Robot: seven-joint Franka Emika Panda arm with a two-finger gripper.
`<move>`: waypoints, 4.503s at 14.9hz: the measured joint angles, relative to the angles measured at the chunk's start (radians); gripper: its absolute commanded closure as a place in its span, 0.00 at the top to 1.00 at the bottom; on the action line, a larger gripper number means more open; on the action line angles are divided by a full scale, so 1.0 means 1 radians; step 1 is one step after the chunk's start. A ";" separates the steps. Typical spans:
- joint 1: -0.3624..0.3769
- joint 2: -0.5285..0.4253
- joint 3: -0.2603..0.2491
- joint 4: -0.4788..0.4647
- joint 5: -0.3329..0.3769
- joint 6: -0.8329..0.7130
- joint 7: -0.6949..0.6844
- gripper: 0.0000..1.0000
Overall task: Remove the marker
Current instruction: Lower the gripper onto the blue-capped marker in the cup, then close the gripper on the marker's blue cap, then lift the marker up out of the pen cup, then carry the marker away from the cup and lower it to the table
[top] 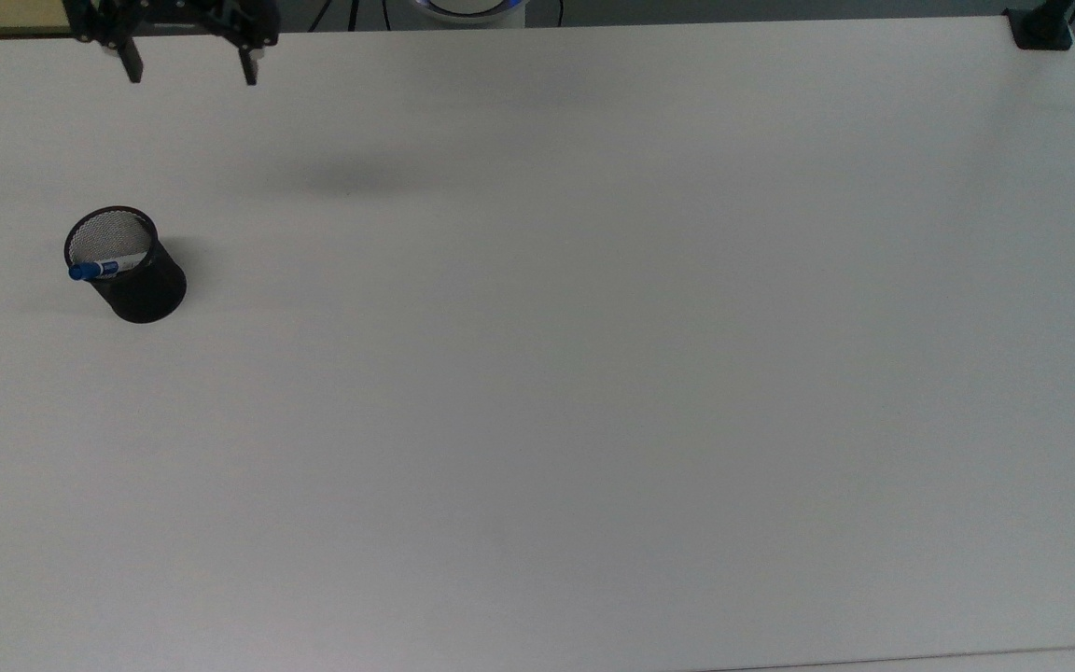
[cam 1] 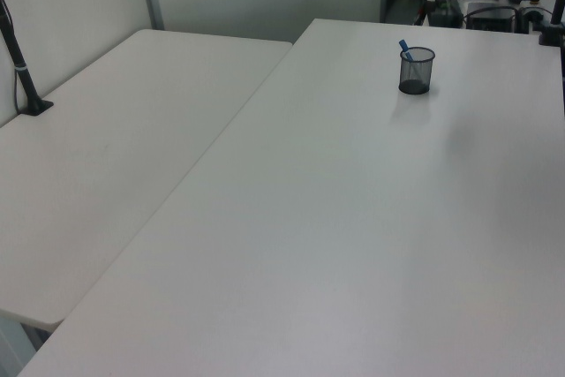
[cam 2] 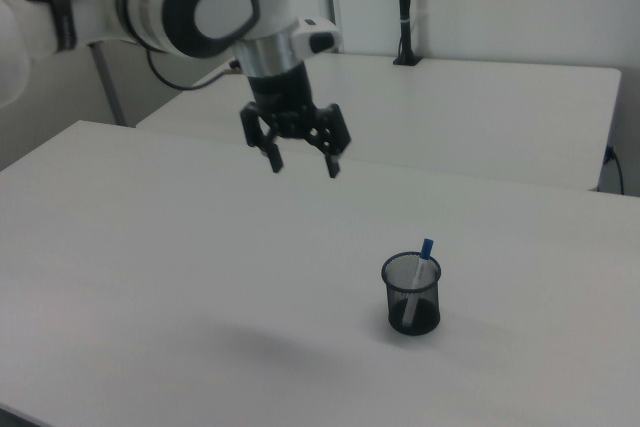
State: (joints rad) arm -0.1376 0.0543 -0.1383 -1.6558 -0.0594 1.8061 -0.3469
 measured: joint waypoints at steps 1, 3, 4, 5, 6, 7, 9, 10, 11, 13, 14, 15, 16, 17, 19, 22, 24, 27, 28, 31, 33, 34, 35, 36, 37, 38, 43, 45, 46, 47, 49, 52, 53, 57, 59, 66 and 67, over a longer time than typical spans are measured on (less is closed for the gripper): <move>-0.016 0.021 -0.001 -0.001 -0.005 0.035 -0.009 1.00; -0.040 0.062 -0.001 -0.001 -0.010 0.109 -0.017 1.00; -0.051 0.081 -0.002 -0.001 -0.011 0.146 -0.017 1.00; -0.061 0.097 -0.002 -0.002 -0.012 0.180 -0.017 1.00; -0.073 0.114 -0.002 -0.003 -0.012 0.219 -0.017 1.00; -0.083 0.132 -0.002 -0.004 -0.012 0.259 -0.017 1.00; -0.099 0.171 -0.002 -0.008 -0.012 0.330 -0.012 1.00; -0.105 0.193 -0.002 -0.010 -0.012 0.364 -0.001 1.00; -0.108 0.214 -0.002 -0.012 -0.012 0.392 0.012 1.00; -0.110 0.254 -0.005 -0.015 -0.012 0.444 0.046 0.97; -0.110 0.272 -0.008 -0.017 -0.012 0.469 0.059 0.91; -0.110 0.287 -0.013 -0.019 -0.012 0.489 0.065 0.81; -0.110 0.305 -0.019 -0.023 -0.012 0.513 0.068 0.64; -0.110 0.323 -0.023 -0.025 -0.012 0.538 0.070 0.50; -0.111 0.331 -0.026 -0.025 -0.012 0.545 0.076 0.36; -0.115 0.335 -0.027 -0.025 -0.012 0.562 0.077 0.21; -0.118 0.342 -0.027 -0.025 -0.012 0.585 0.077 0.02; -0.118 0.348 -0.027 -0.025 -0.012 0.601 0.078 0.00; -0.119 0.348 -0.027 -0.025 -0.012 0.601 0.078 0.00; -0.120 0.347 -0.028 -0.023 -0.012 0.602 0.080 0.00; -0.122 0.337 -0.029 -0.012 -0.012 0.603 0.083 0.00; -0.124 0.324 -0.030 -0.004 -0.012 0.603 0.084 0.00; -0.124 0.305 -0.031 0.000 -0.011 0.602 0.084 0.00; -0.124 0.282 -0.031 0.004 -0.011 0.593 0.084 0.00; -0.124 0.258 -0.031 0.009 -0.011 0.572 0.085 0.00; -0.124 0.231 -0.031 0.019 -0.009 0.537 0.085 0.00; -0.116 0.059 -0.022 0.046 0.050 0.303 0.085 0.00; -0.085 0.019 -0.008 0.041 0.056 0.198 0.084 0.00; -0.060 0.020 -0.004 0.033 0.056 0.169 0.084 0.00; -0.034 0.033 0.000 0.018 0.056 0.155 0.087 0.00; 0.006 0.092 0.005 -0.005 0.058 0.154 0.093 0.00; 0.072 0.205 0.008 -0.013 0.069 0.154 0.125 0.00; 0.092 0.228 0.008 -0.014 0.070 0.153 0.139 0.00; 0.168 0.311 0.010 -0.021 0.070 0.153 0.201 0.00; 0.189 0.347 0.010 -0.022 0.070 0.159 0.231 0.00; 0.202 0.424 0.018 -0.025 0.070 0.290 0.305 0.26; 0.202 0.430 0.019 -0.026 0.070 0.306 0.312 0.53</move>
State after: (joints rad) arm 0.0644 0.4846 -0.1196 -1.6816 0.0105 2.1118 -0.0349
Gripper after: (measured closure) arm 0.828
